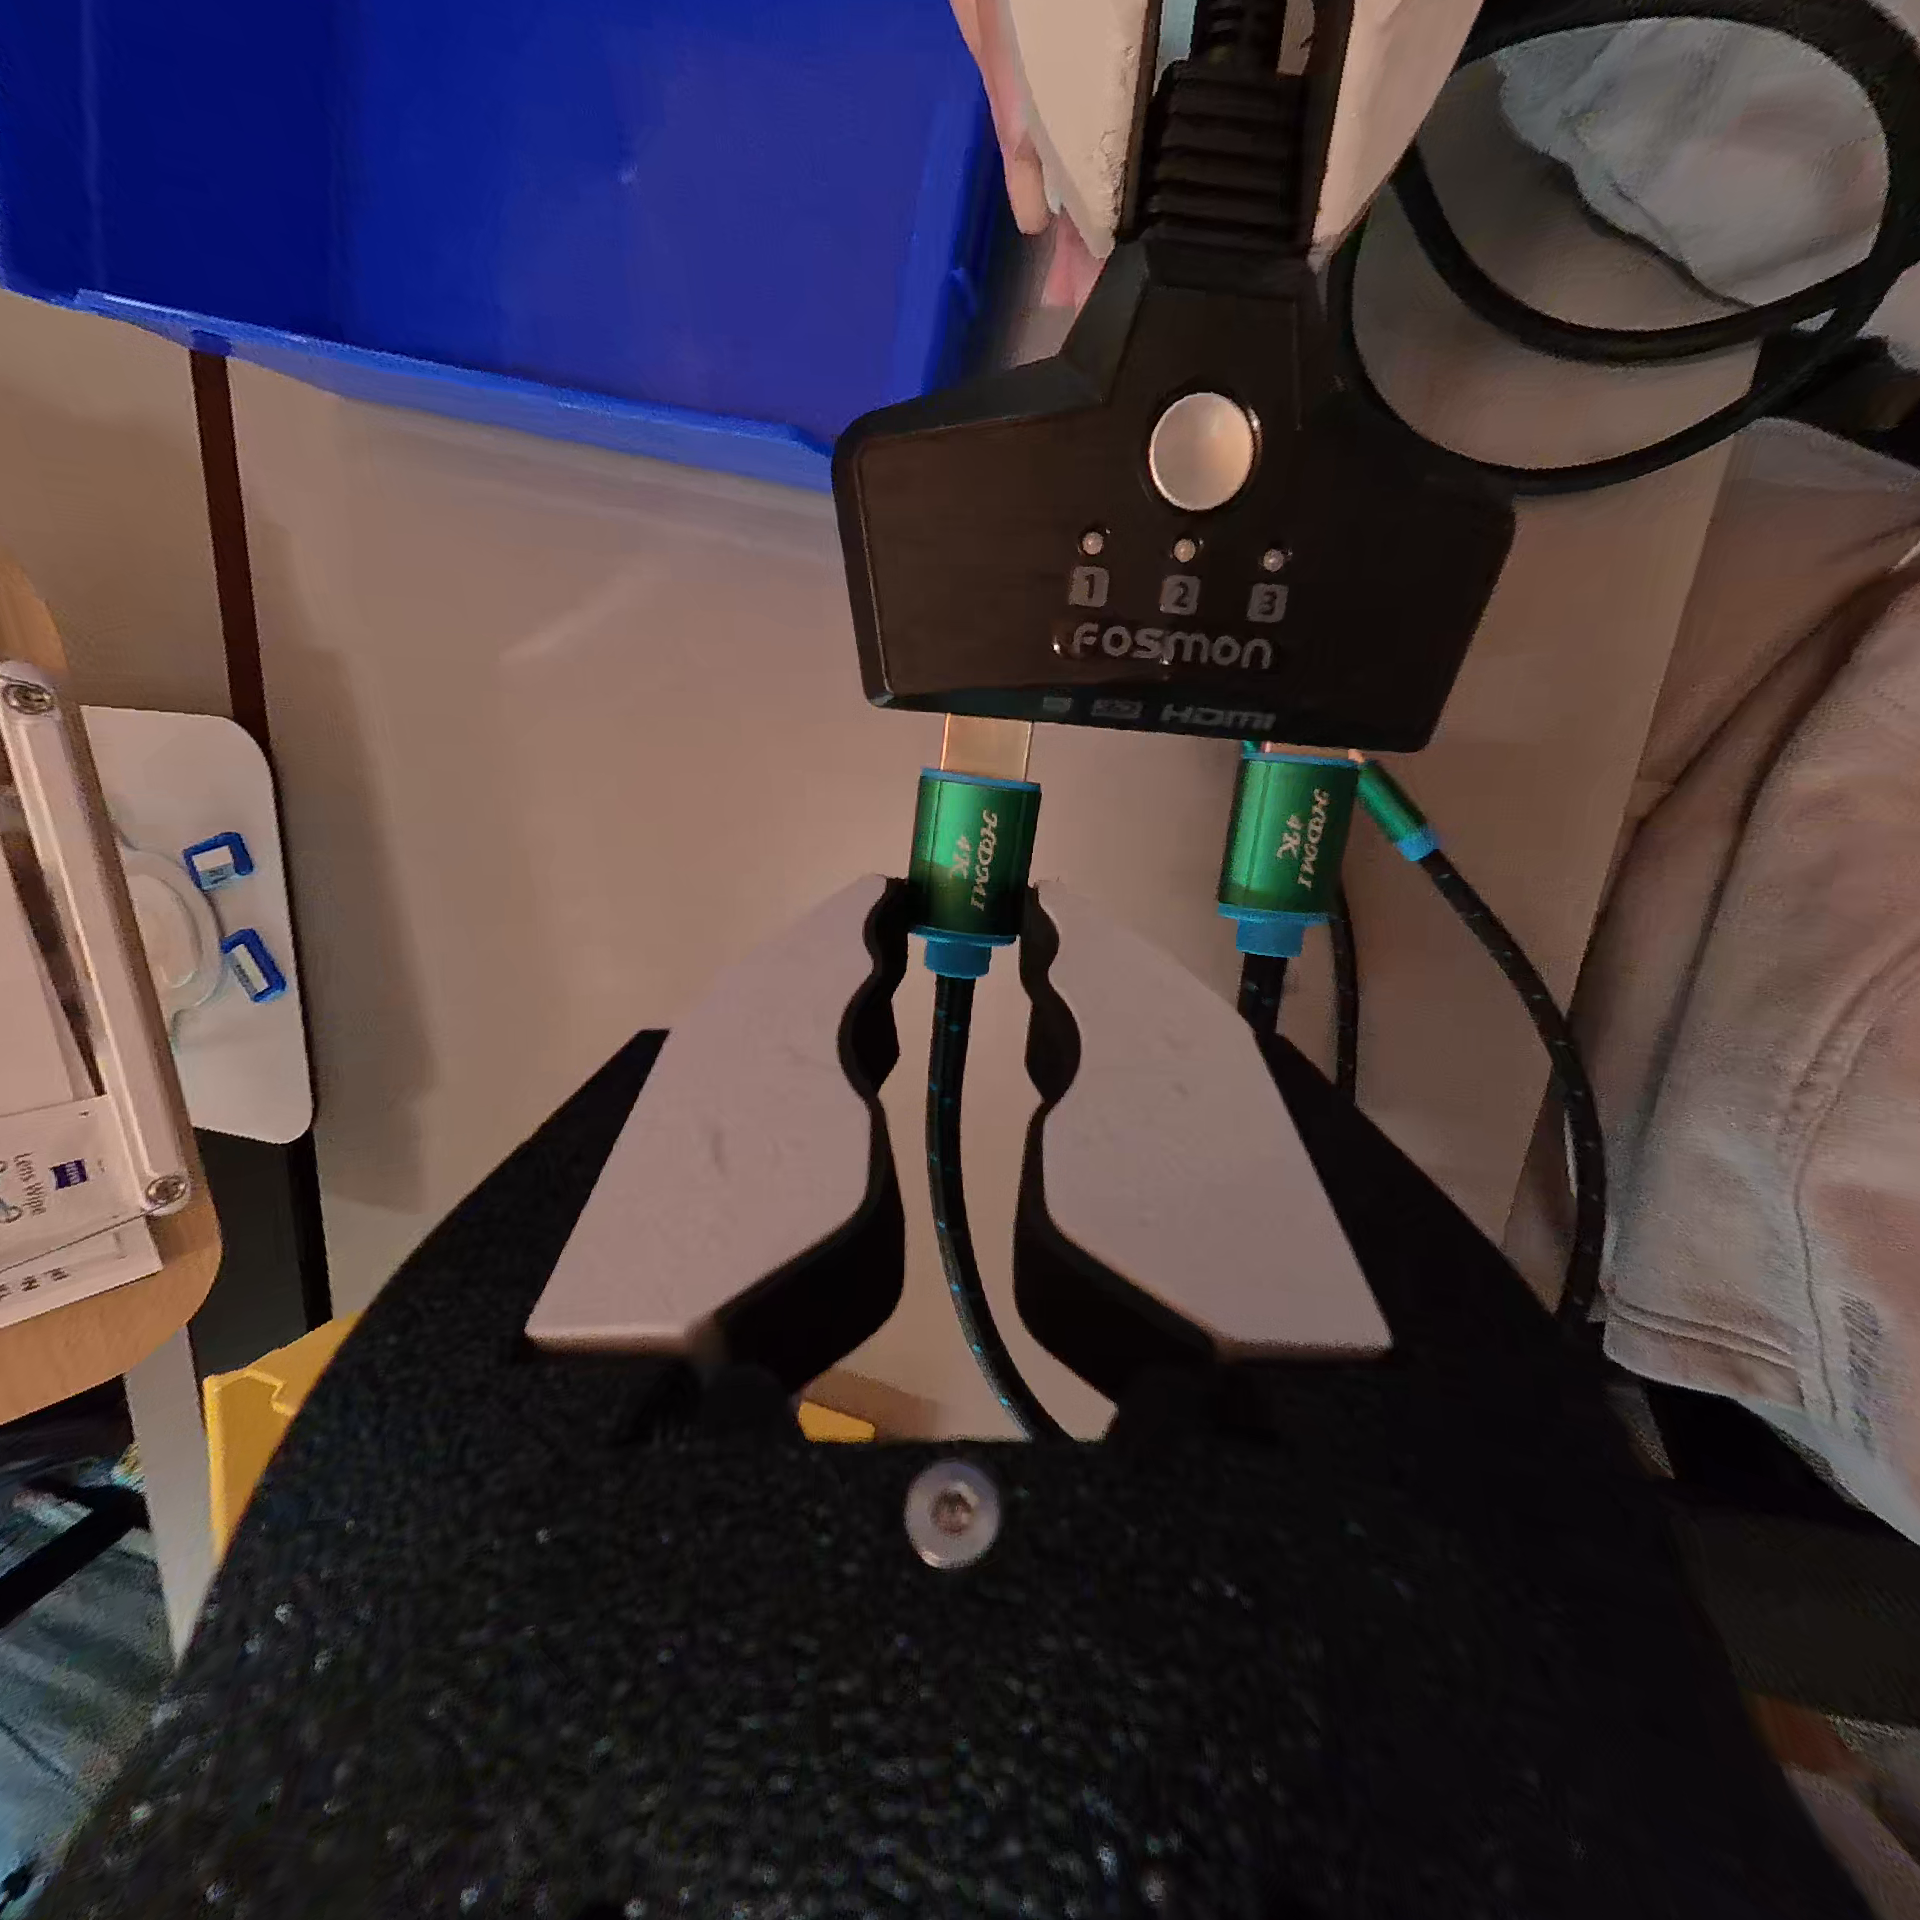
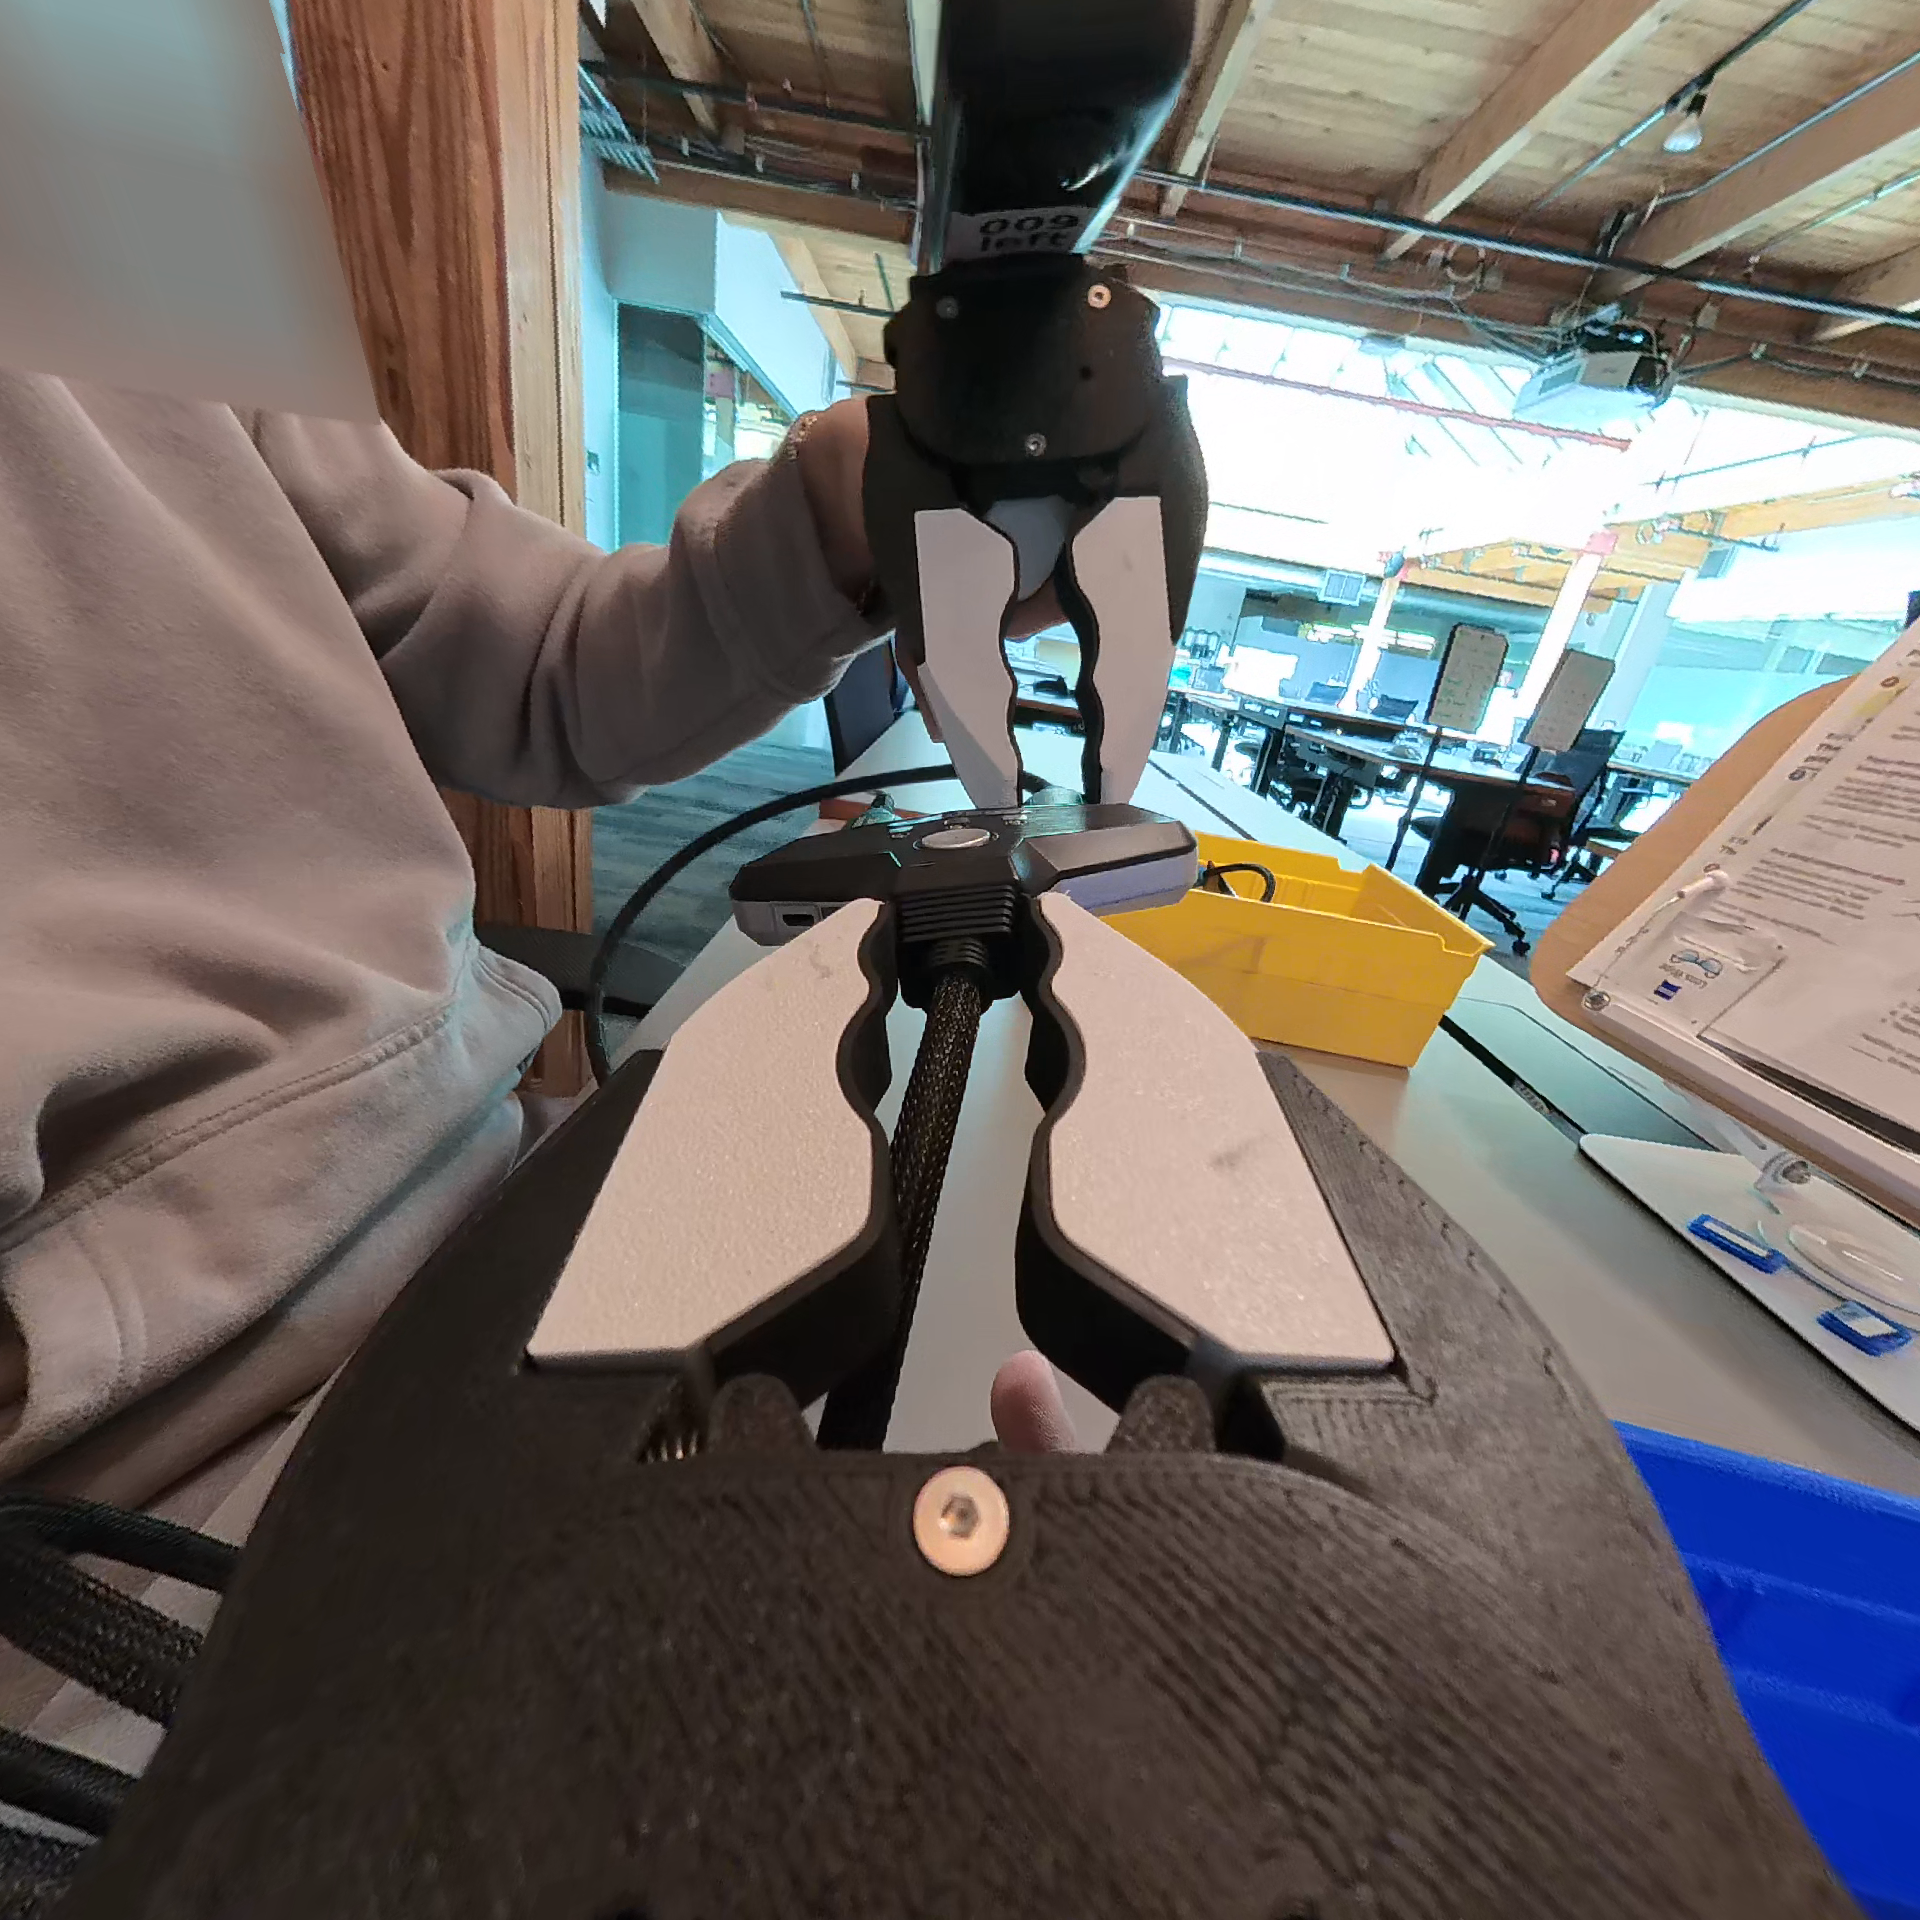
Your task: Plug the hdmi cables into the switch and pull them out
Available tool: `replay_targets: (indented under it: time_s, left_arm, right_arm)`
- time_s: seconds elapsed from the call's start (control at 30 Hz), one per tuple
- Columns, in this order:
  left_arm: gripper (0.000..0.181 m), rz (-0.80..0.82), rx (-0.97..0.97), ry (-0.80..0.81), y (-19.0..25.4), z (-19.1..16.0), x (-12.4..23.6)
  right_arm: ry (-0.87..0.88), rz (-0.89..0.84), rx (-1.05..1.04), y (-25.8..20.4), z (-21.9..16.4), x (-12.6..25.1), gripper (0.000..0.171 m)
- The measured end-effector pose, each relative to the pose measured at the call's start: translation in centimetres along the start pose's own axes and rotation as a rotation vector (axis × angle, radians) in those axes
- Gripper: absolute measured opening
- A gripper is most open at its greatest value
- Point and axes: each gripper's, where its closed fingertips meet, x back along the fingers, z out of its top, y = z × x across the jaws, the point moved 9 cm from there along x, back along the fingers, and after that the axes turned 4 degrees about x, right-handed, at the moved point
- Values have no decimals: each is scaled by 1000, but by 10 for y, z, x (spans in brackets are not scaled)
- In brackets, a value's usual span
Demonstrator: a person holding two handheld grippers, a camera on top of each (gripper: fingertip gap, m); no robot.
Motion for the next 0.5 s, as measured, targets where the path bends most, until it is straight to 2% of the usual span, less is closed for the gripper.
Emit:
replay_targets:
  time_s: [0.03, 0.27, 0.5]
  left_arm:
    - [21, -12, 6, 9, -1, -1, 1]
    - [20, -84, 52, 23, -10, -6, -1]
    - [21, -8, 26, -32, -7, -4, -4]
  right_arm:
    - [3, 0, -3, 0, 0, 0, 23]
    - [38, 1, -34, 3, -2, -5, 22]
    - [-10, -21, -14, 3, -1, -8, 22]
